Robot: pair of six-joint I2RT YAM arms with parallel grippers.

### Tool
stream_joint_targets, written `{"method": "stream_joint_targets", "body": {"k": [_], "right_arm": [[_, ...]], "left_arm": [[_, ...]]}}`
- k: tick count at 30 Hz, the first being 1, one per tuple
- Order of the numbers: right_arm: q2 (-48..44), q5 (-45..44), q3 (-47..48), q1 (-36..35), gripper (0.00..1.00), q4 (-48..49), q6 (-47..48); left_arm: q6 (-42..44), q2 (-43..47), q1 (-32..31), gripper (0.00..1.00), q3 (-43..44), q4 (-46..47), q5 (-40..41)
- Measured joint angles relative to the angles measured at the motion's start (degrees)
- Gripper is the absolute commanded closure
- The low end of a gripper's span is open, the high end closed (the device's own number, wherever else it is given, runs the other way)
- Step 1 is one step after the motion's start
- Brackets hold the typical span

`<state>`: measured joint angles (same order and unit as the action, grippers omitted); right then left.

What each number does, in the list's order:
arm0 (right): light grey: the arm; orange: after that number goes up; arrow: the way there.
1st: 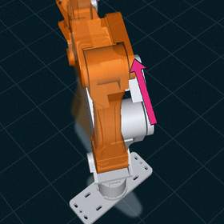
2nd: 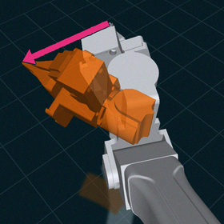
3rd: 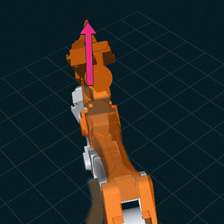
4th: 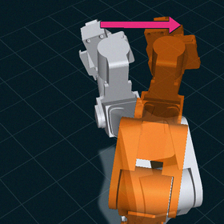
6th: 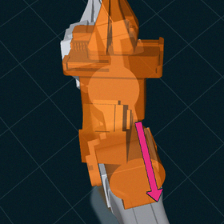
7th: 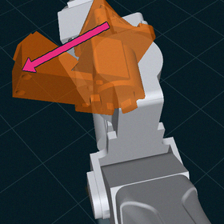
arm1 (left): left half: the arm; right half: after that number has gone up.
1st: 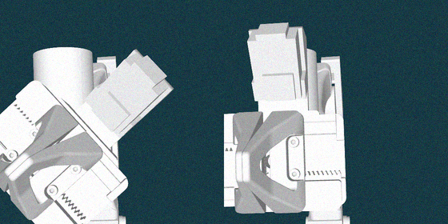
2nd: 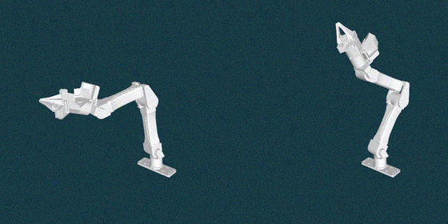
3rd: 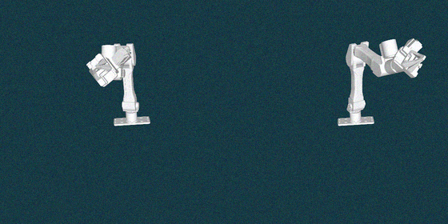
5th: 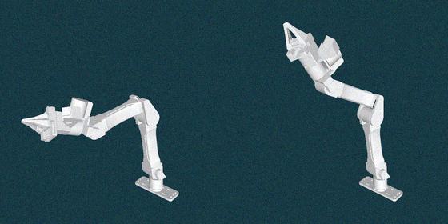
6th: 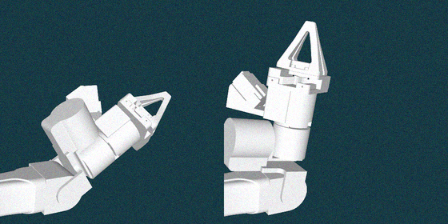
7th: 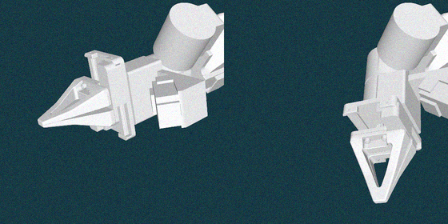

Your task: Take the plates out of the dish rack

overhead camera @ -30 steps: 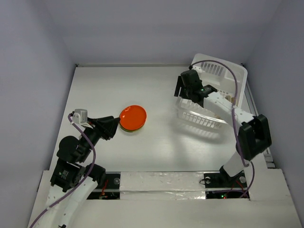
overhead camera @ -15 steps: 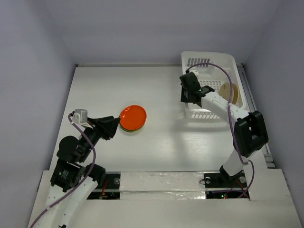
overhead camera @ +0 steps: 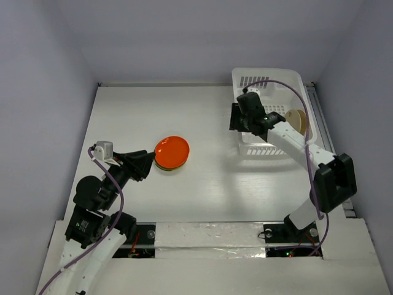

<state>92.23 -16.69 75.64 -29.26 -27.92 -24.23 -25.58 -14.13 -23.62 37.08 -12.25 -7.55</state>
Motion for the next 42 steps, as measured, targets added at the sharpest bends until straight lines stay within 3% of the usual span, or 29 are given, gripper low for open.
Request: {"method": "stream_joint_targets", "body": {"k": [2,4,5,6,7,8,10,11,13,14,17,19,20,23,26,42], "right_arm": [[-3.08,-0.76,0.02,-0.09,0.39,0.0,-0.5],[-6.8,-2.03,0.04,-0.09,0.47,-0.02,-0.9],[-8.94,-3.39,0.04,-0.09,0.56,-0.07,-1.05],[-11.21,-4.68,0.04,-0.07,0.81,-0.07,-1.07],[-13.55,-6.1,0.04,0.09,0.95,-0.07,-1.07],[-15.85,-7.39,-0.02,0.68,1.0,-0.09,-1.31],[-20.22,-9.31,-0.63,3.02,1.0,0.44,-2.08],[-22.38,-9.88,-1.77,5.42,1.0,1.03,-2.19],[-25.14,-10.97,-4.07,10.64,0.99,1.05,-2.36],[-25.77,-11.37,-5.29,13.6,0.96,0.81,-2.36],[-25.33,-12.24,-8.11,18.73,0.73,-1.14,-2.27],[-23.93,-11.78,-8.72,21.27,0.66,-2.99,-1.51],[-23.04,-11.61,-8.72,22.29,0.63,-3.52,-1.05],[-20.0,-11.23,-8.72,25.44,0.62,-4.22,0.74],[-16.9,-10.45,-8.61,26.77,0.61,-5.51,2.27],[-4.26,-14.03,0.7,28.13,0.62,-9.84,7.02]], "left_arm": [[0.0,0.0,0.0,0.61,0.0,0.0,-0.07],[0.0,0.0,0.0,0.61,0.0,0.0,-0.22],[0.0,0.0,0.0,0.61,0.0,0.0,-0.31],[0.0,0.0,0.0,0.61,0.0,0.0,-0.35],[0.0,0.0,0.0,0.61,0.0,0.0,-0.42],[0.0,0.07,0.0,0.61,0.0,0.0,-0.44],[0.0,0.31,0.0,0.64,0.0,0.0,-0.57],[0.02,0.57,0.0,0.75,0.0,-0.02,-0.61],[-0.02,1.36,-0.15,0.85,0.0,0.02,-0.59],[-0.07,1.81,-0.31,0.92,0.0,-0.02,-0.59],[0.02,3.17,-1.07,0.94,0.0,-0.02,-0.22],[0.0,3.82,-1.46,0.9,0.0,-0.11,0.52],[0.02,4.15,-1.53,0.82,0.0,-0.15,0.79],[-0.04,5.07,-1.86,0.69,0.0,-0.35,1.36],[-0.04,5.7,-2.14,0.63,0.02,-0.48,1.77],[-0.02,6.82,-3.91,0.59,0.02,-0.92,2.69]]}}
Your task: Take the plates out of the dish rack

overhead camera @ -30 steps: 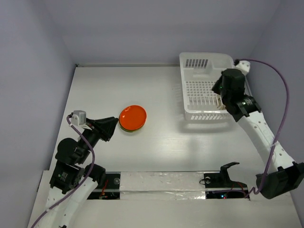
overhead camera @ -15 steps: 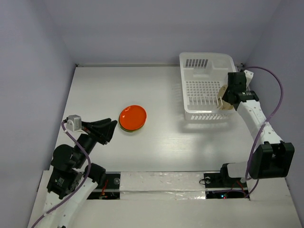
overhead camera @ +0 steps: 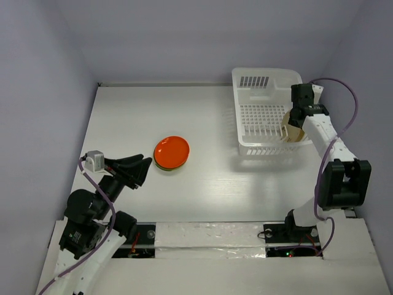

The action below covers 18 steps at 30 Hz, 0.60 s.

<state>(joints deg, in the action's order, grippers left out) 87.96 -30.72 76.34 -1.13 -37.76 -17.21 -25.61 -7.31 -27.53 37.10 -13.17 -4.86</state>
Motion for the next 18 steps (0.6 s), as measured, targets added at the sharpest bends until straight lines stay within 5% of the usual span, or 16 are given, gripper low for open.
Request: {"method": "stream_joint_targets", "body": {"k": [18], "right_arm": [[11.08,-7.08,6.88,-0.07,0.8,-3.17,6.36]], "left_arm": [[-0.02,0.11,-0.9,0.59,0.0,0.02,-0.04]]}}
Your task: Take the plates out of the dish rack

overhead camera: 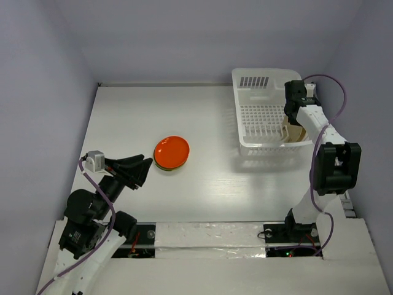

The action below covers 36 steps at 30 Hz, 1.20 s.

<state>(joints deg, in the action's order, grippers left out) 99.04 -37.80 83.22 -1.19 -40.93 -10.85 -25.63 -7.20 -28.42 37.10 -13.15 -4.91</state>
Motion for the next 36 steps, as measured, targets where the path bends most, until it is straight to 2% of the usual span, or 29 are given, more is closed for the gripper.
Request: {"method": "stream_joint_targets", "body": {"k": [4,6,9,14,32,36], "right_arm": [[0.0,-0.33,0.0,0.0,0.83,-0.63,1.01],[-0.02,-0.33,-0.02,0.0,0.91,-0.79,1.66],[-0.31,-0.17,-0.02,0.0,0.96,-1.16,2.12],[-1.86,-0.15,-0.04,-0.59,1.0,-2.19,2.38],[-2.86,-14.58,1.18,-8.02,1.0,-3.58,3.39],[-5.42,-15.39,3.21,-8.61,1.0,-3.61,2.91]], "left_arm": [[0.0,0.0,0.0,0.59,0.0,0.02,0.0],[0.0,0.0,0.0,0.59,0.0,0.0,-0.02],[0.0,0.0,0.0,0.59,0.0,0.02,-0.02],[0.0,0.0,0.0,0.59,0.0,0.02,-0.04],[0.0,0.0,0.0,0.59,0.0,0.02,-0.46],[0.0,0.0,0.0,0.59,0.0,0.02,-0.46]]}}
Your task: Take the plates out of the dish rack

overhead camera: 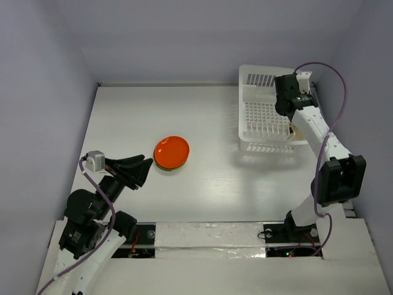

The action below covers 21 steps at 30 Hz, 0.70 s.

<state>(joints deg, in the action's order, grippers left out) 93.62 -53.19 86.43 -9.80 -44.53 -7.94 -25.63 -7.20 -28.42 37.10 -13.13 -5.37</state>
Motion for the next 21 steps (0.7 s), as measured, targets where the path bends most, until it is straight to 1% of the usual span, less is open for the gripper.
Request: {"method": "stream_joint_targets", "body": {"k": [5,8,10,15,18,21], "right_arm": [[-7.26,3.28,2.25,-1.29,1.0,0.22,-2.67],[-11.47,7.23,2.84,-4.2,1.0,0.81,-4.94],[-13.53,12.02,3.19,-6.67,1.0,1.46,-7.21],[-16.44,28.81,2.38,-14.1,1.0,6.49,-13.9],[-15.78,37.62,0.57,-19.06,1.0,11.63,-17.62],[-12.68,46.58,-2.84,-23.34,1.0,18.25,-21.31]], "left_arm": [[0.0,0.0,0.0,0.59,0.0,0.0,-0.02],[0.0,-0.02,0.0,0.59,0.0,0.0,-0.02],[0.0,-0.07,0.0,0.59,0.0,0.0,-0.02],[-0.02,-0.33,0.0,0.59,0.0,0.0,0.0],[-0.02,-0.94,0.0,0.58,0.0,-0.02,0.02],[-0.11,-1.62,0.0,0.58,0.0,-0.04,0.2]]}}
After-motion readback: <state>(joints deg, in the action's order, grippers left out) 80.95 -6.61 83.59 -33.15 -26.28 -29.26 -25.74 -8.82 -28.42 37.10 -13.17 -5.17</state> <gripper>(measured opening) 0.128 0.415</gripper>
